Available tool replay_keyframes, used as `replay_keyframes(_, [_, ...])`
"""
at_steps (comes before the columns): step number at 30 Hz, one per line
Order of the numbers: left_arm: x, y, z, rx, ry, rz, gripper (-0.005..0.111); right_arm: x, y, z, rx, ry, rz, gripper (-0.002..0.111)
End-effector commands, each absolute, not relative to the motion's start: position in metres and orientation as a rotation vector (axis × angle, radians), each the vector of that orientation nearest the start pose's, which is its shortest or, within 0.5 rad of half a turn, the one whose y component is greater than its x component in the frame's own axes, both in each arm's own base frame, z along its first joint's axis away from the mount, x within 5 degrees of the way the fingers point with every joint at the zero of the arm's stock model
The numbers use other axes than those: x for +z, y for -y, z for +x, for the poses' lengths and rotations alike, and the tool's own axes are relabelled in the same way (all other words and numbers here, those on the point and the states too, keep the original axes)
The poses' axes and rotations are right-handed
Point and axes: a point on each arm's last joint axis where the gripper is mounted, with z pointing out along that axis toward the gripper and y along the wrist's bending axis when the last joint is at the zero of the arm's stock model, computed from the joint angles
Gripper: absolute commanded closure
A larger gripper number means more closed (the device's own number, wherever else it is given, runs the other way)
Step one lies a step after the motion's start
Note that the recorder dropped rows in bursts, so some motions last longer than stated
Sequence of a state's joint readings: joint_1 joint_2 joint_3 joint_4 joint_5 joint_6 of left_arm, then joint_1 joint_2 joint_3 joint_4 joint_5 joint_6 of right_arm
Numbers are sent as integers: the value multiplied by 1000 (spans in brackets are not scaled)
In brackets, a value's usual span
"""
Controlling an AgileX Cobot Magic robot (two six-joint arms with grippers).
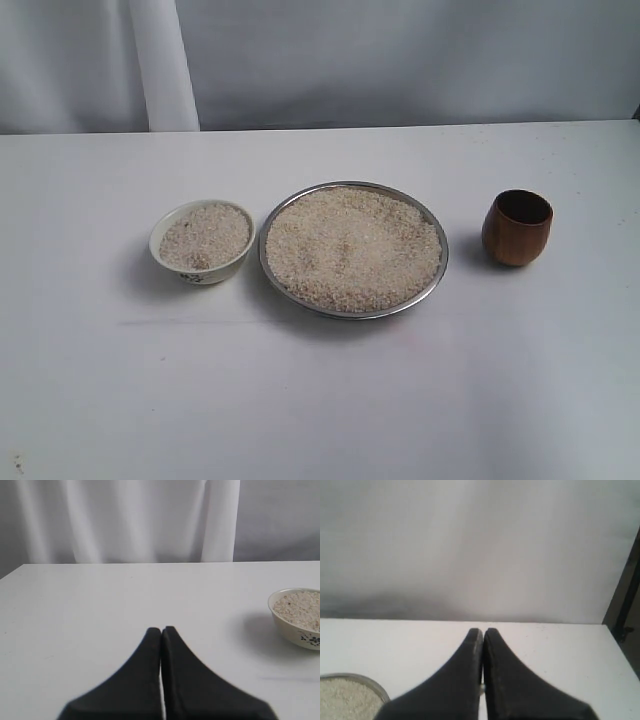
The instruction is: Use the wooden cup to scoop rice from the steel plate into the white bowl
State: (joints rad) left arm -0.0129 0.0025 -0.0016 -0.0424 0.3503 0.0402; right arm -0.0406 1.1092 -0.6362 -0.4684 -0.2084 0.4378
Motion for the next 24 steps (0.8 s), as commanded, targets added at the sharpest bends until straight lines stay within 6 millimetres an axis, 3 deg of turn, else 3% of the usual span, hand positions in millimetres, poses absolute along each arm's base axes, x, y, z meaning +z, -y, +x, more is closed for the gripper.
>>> replay_keyframes(1, [182, 2, 53, -26, -1828, 21, 107, 281, -4, 261, 41, -1780, -193, 108])
replay_keyframes(10, [182, 2, 53, -26, -1828, 21, 107, 233, -16, 287, 147, -1785, -353, 108])
replay_keyframes(18, [182, 2, 53, -26, -1828, 21, 107, 216, -20, 295, 150, -1782, -433, 104])
replay_keyframes(20, [182, 2, 53, -26, -1828, 21, 107, 213, -25, 296, 161, -1782, -460, 88])
replay_keyframes(24, [182, 2, 53, -26, -1828, 21, 107, 209, -24, 299, 192, -1784, -397, 32])
